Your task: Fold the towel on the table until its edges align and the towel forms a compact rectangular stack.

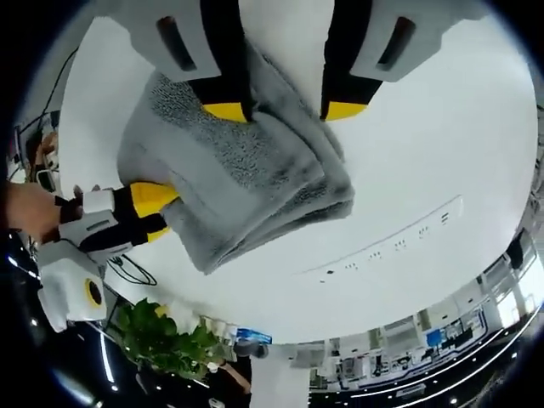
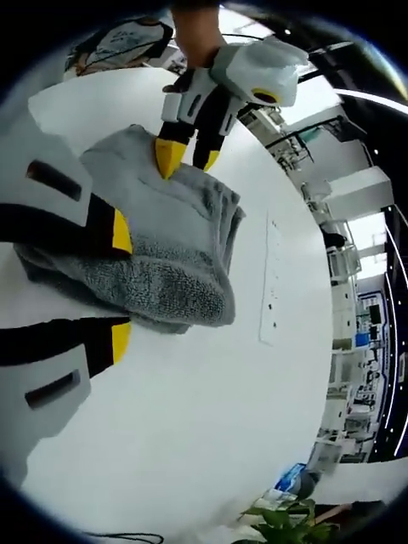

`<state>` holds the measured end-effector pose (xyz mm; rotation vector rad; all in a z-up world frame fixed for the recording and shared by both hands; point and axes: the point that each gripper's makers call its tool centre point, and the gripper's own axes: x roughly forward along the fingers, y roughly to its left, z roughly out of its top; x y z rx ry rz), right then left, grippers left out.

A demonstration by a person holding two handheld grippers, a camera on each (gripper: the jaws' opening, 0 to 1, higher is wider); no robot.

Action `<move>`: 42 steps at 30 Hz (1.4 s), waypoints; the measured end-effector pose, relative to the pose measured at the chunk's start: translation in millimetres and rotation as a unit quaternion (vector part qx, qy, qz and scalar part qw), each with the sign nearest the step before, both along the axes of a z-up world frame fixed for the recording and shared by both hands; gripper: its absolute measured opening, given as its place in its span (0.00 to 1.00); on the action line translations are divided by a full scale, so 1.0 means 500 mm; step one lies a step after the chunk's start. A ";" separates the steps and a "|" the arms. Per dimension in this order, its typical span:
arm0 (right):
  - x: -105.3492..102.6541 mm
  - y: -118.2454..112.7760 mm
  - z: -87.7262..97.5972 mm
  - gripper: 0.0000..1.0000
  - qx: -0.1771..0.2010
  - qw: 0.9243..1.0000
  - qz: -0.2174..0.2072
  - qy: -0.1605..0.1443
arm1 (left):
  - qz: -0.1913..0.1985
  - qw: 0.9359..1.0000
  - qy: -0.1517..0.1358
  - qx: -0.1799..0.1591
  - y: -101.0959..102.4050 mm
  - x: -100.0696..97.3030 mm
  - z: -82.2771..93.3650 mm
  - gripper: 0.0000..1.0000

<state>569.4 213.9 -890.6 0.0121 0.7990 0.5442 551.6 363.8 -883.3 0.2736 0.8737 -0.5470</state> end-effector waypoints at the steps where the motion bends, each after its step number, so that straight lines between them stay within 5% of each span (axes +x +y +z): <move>1: -0.001 -0.001 0.004 0.36 0.004 1.000 0.000 -0.003 | -0.002 1.000 -0.012 0.004 0.003 0.005 0.006 0.41; 4: -0.004 0.004 0.027 0.43 0.025 0.999 0.003 -0.020 | 0.013 0.999 -0.042 -0.012 0.004 0.019 0.033 0.50; 8: -0.019 0.011 0.061 0.53 0.036 0.998 0.015 -0.043 | 0.016 0.998 -0.048 -0.023 0.002 0.019 0.049 0.63; 22: -0.097 0.036 0.133 0.85 0.006 0.991 0.092 -0.097 | -0.019 0.994 -0.107 0.005 0.012 -0.004 0.104 0.94; 33: -0.113 0.025 0.164 0.99 -0.003 0.989 0.096 -0.111 | -0.012 0.992 -0.128 0.001 0.040 -0.049 0.158 0.99; 42: -0.156 0.018 0.188 0.97 -0.010 0.987 0.107 -0.123 | -0.007 0.990 -0.143 0.000 0.054 -0.097 0.189 0.99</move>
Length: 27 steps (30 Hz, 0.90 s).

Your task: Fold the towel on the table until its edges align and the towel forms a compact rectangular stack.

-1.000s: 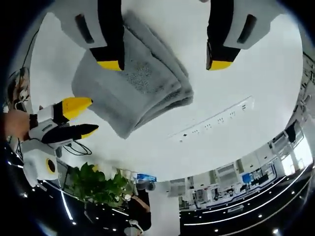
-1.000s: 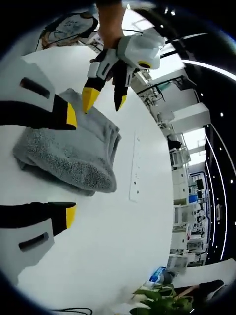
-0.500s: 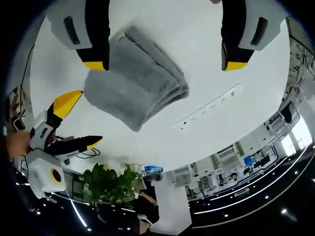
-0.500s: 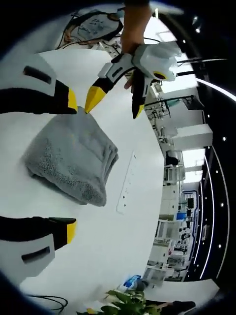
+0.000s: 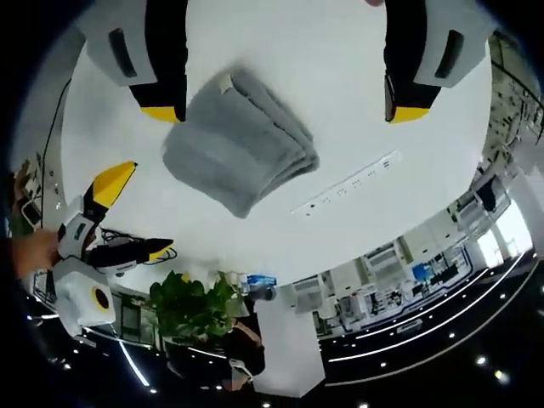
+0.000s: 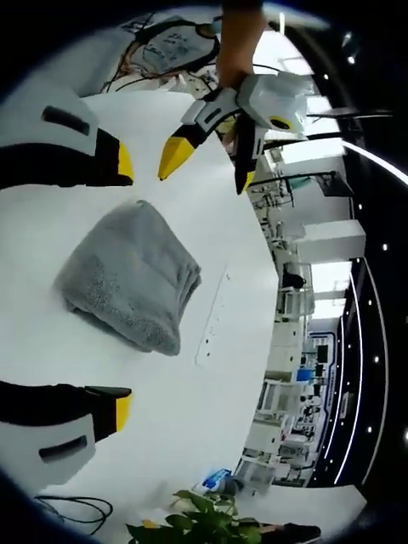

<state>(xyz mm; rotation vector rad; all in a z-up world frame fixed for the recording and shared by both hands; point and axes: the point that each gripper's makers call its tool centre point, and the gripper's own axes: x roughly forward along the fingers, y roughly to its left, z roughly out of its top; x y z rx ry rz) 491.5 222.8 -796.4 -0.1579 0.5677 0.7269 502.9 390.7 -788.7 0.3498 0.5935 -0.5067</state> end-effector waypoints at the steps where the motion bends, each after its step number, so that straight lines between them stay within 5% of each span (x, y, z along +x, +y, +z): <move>1: -0.007 0.000 0.001 0.94 -0.004 1.000 0.005 -0.001 | 0.000 1.000 -0.001 0.001 0.000 -0.005 0.002 0.99; 27: -0.138 -0.053 0.029 0.99 0.016 1.000 -0.008 -0.020 | 0.015 0.999 -0.039 -0.021 -0.008 -0.160 0.041 0.99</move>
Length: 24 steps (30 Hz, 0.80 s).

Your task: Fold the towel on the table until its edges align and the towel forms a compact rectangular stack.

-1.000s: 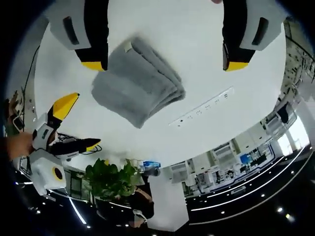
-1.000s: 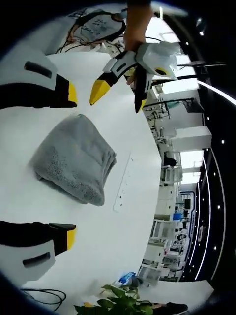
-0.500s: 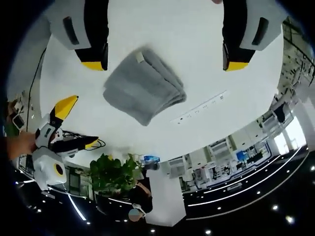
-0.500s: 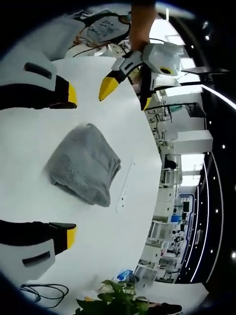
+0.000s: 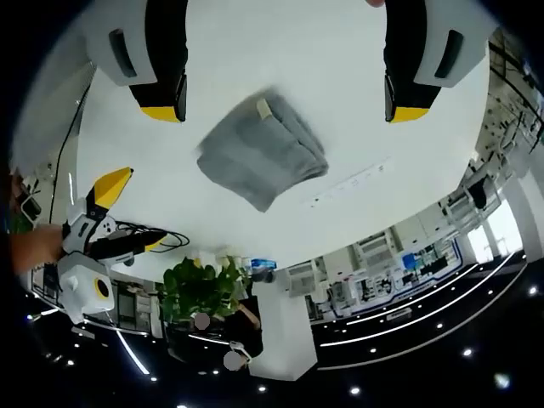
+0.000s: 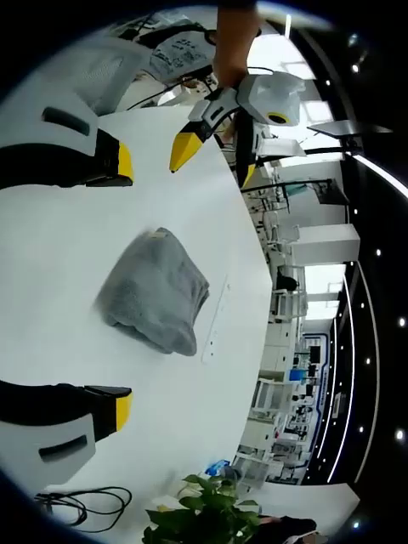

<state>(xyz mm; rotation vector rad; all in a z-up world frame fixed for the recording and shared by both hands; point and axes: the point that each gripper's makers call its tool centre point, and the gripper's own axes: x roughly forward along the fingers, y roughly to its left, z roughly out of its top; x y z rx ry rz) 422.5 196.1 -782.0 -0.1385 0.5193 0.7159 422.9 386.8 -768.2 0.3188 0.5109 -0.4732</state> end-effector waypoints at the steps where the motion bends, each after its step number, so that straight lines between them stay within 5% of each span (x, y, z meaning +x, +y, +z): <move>1: -0.005 -0.003 0.000 0.99 0.004 1.000 -0.001 -0.002 | -0.001 1.000 -0.002 -0.002 -0.002 -0.005 0.000 0.99; 24: -0.106 -0.019 -0.016 0.98 0.005 1.000 -0.002 -0.026 | 0.036 0.999 -0.003 -0.025 0.028 -0.123 -0.041 0.99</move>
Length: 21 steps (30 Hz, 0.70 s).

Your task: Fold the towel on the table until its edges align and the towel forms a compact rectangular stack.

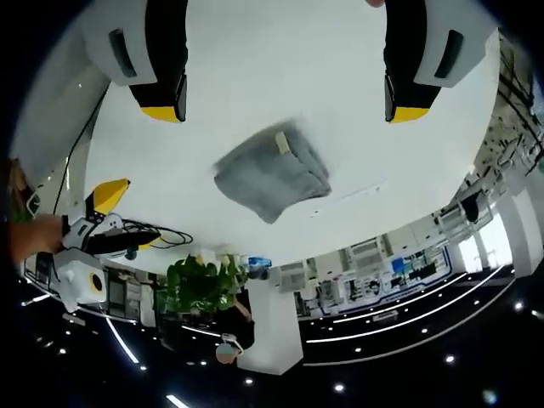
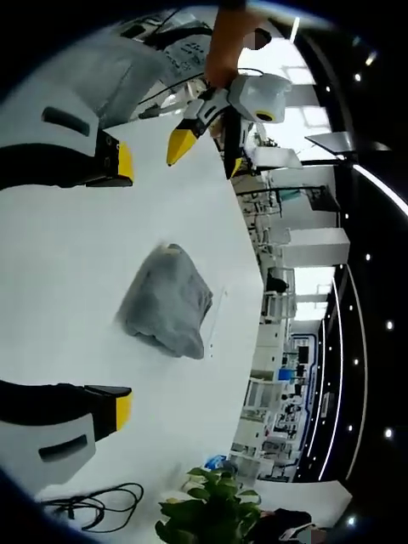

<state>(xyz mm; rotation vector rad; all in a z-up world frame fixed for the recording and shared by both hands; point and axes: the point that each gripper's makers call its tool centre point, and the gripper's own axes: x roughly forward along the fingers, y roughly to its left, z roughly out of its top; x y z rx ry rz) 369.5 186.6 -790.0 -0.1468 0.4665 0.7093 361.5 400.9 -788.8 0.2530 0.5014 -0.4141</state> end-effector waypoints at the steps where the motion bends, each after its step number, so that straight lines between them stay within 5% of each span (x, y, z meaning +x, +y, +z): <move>1: -0.002 -0.003 -0.004 0.98 -0.002 1.000 -0.002 0.000 | 0.003 1.000 0.000 0.000 0.002 -0.004 -0.004 0.99; 21: -0.018 -0.012 -0.036 0.98 0.005 1.000 -0.014 0.001 | 0.034 0.999 -0.004 0.004 0.015 -0.008 -0.057 0.99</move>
